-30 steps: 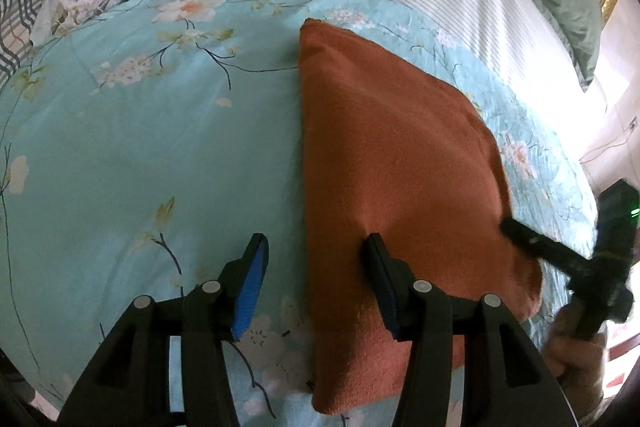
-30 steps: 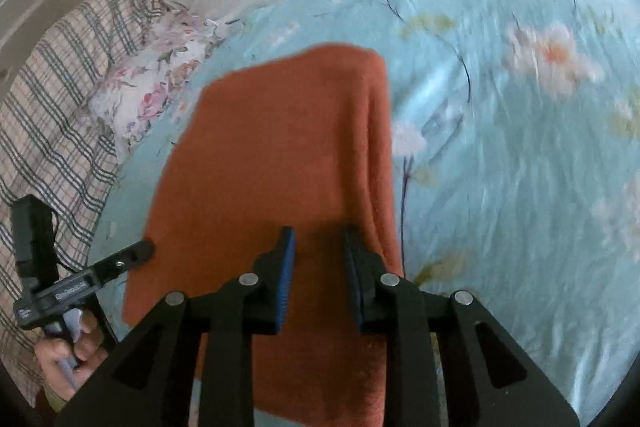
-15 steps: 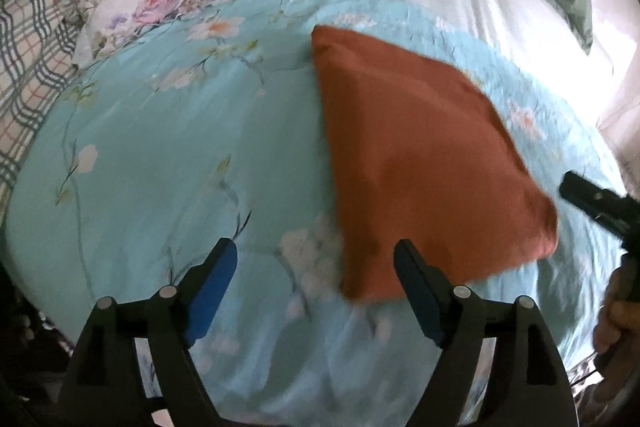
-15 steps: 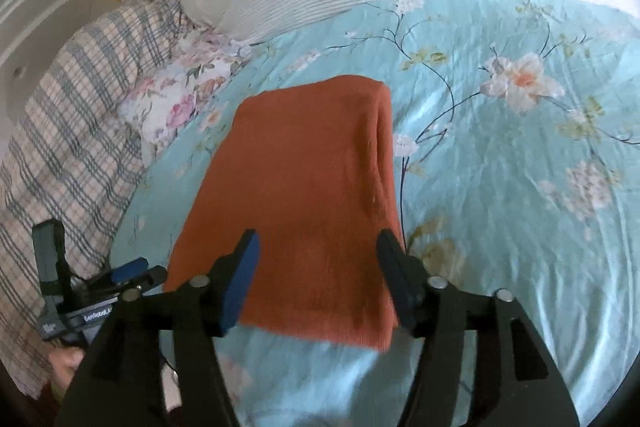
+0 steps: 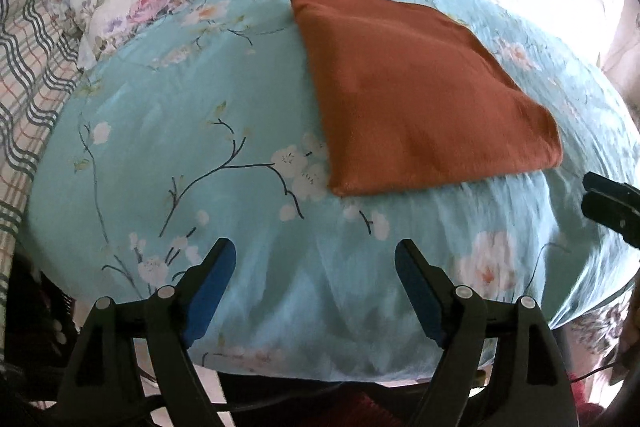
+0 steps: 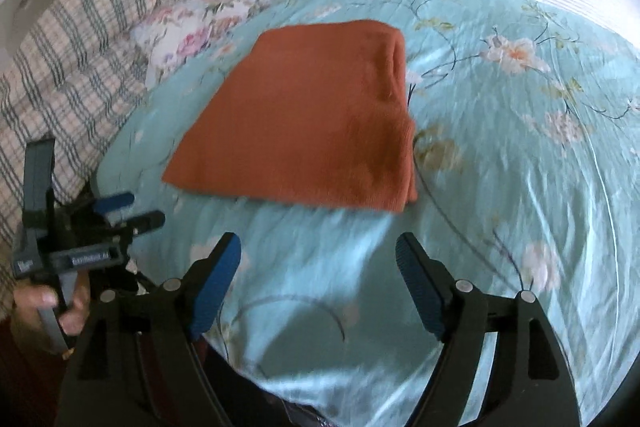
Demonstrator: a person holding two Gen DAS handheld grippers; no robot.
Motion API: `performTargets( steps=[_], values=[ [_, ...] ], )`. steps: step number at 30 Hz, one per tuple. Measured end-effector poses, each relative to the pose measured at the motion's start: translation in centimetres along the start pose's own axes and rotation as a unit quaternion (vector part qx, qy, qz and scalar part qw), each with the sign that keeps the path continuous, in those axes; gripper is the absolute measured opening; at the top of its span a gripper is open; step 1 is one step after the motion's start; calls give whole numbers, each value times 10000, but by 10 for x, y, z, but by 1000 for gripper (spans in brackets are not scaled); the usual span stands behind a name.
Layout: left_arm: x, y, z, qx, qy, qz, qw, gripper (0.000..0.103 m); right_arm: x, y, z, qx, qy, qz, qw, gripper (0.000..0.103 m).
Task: Fold small clothes
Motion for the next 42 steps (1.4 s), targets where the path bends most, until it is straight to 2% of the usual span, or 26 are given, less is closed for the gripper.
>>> performTargets(
  steps=[6,12,15,16,27,33,42],
  values=[
    [-21,7,4,126,-274,332,9990,82,-12,2,-10,-60,40,-130,9999,86],
    [-53,8,19,487,-546,657,9952,82,-31,10,5,-170,-81,-94,9998,87],
    [-68,6,26,508,-731,573,9944,83,-40,16,16,-208,-240,1,9995,101],
    [-69,5,27,494,-740,527,9946,84,-42,18,19,-218,-285,6,9994,102],
    [-47,-12,24,529,-481,477,9963,85,-9,10,12,-211,34,-56,9998,102],
    [-28,-7,30,466,-312,541,9970,85,1,3,17,-182,92,-108,9997,102],
    [-32,-4,51,399,-565,619,9957,85,5,2,42,-441,36,-112,9990,102]
  ],
)
Point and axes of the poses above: each gripper's, at about its wrist camera, not at the fingertips, and x roughly the way its jaws point, y to its left, z to its top, the point moved 8 cm from there along x, roughly the way its jaws point, and after that the axes turned 9 degrees about z, right-handed, at the moved point
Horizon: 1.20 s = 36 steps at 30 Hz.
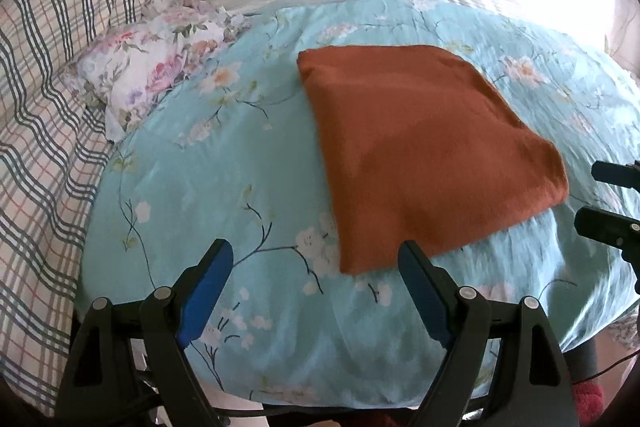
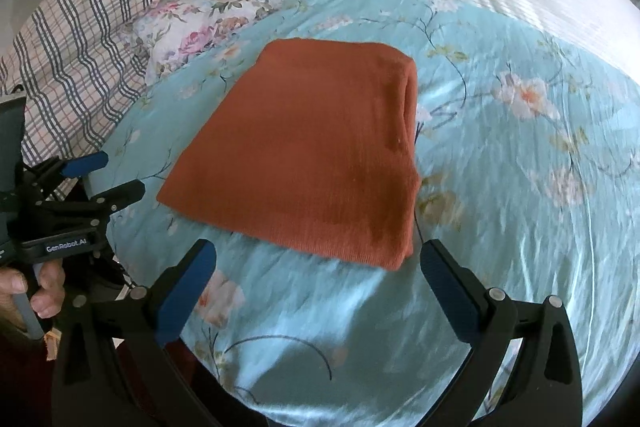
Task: Fold small clothes
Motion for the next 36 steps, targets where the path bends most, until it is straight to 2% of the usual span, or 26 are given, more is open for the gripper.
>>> performTargets(
  steps=[16,36],
  values=[
    [2,-9,12,-40,19,-221,9997,85,13,2,15,-116,65,37,9999,102],
    [4,-10,19,-153,5,-140,9998,85,17,2,18,-90,103,70,9999,102]
  ],
)
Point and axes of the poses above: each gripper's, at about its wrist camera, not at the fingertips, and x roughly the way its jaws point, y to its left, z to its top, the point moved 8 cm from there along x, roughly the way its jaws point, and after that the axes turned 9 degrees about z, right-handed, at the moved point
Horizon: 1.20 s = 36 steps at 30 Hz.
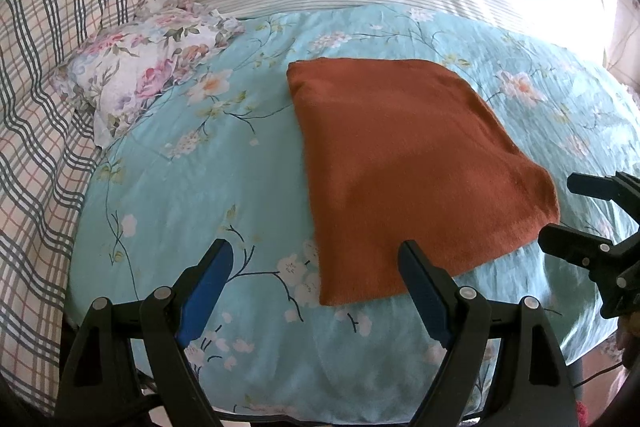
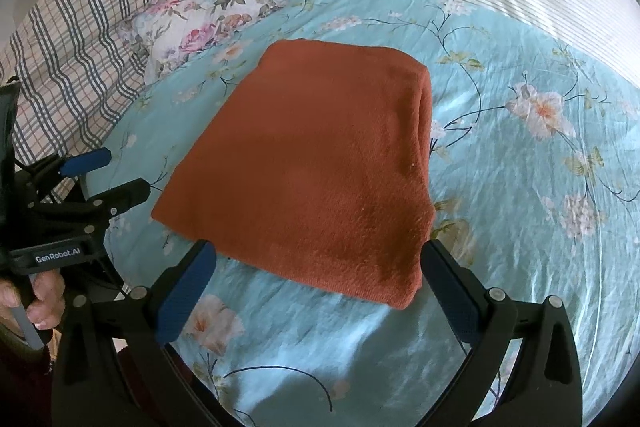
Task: Fold small clothes
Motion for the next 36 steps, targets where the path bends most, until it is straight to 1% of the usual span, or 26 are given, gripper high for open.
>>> performTargets(
  steps=[15,36],
  values=[
    [-5,-9,-5,31,28,-140,9999,85,-4,7,-5,-12,22,-1,10000,102],
    [-4,-11,-8,4,78,-160,9998,85,-2,1,-7,-4,80,-19,10000,102]
  ],
)
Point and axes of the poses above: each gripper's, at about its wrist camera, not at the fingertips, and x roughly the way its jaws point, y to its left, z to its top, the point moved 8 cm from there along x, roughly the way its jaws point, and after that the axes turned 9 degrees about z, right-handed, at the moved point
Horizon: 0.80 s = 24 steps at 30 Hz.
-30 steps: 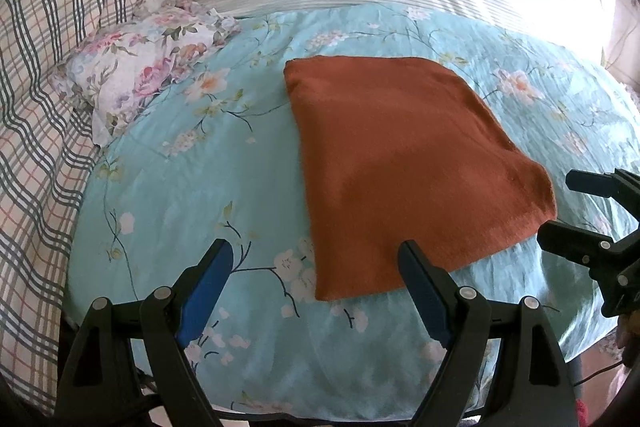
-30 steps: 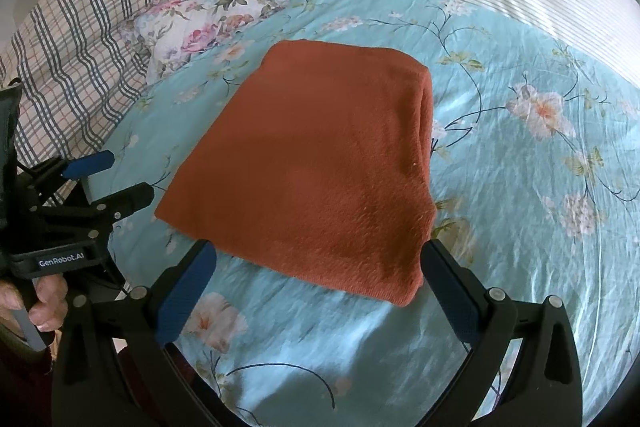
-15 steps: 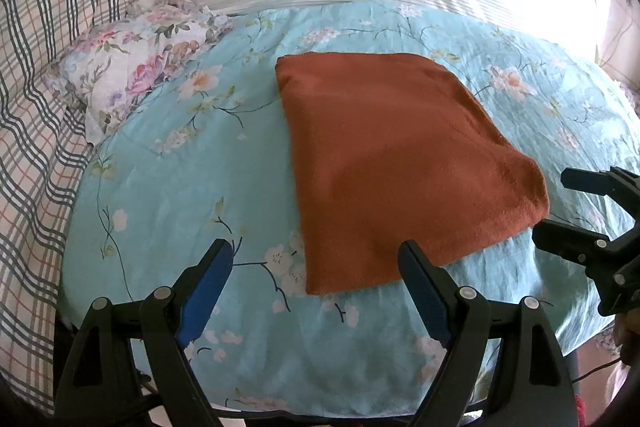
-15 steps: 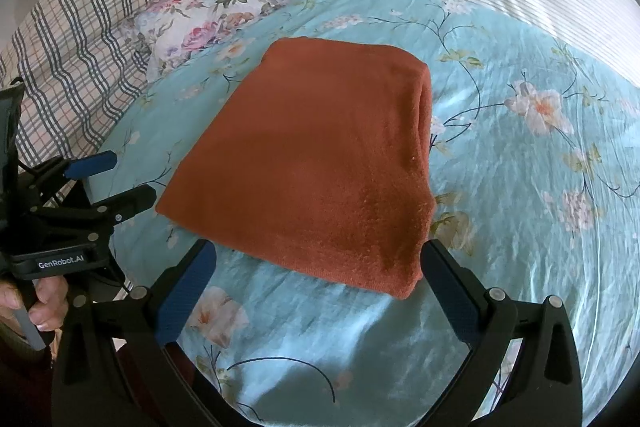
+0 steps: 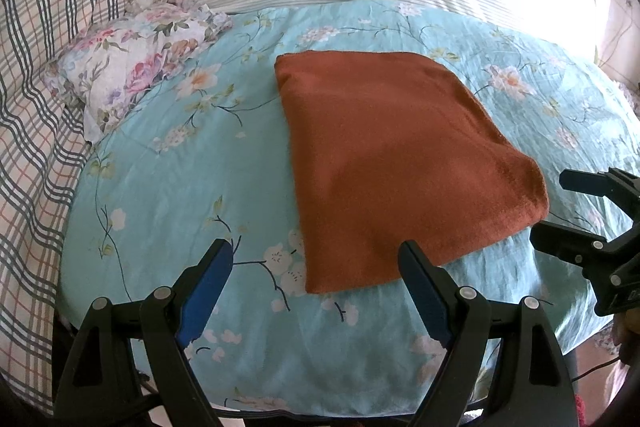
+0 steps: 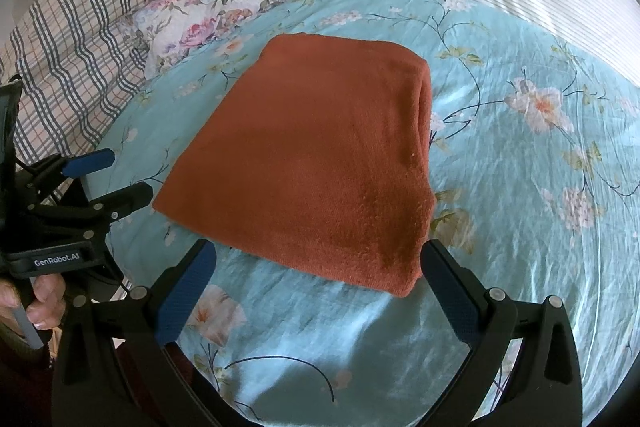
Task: Fold small clothes
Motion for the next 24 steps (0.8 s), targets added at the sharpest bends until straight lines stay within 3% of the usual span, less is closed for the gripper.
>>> performTargets(
  steps=[24],
  values=[
    [0,-4,0,30,9,-18,10000,85,1,2,-1,2,3,-6,10000,102]
  ],
)
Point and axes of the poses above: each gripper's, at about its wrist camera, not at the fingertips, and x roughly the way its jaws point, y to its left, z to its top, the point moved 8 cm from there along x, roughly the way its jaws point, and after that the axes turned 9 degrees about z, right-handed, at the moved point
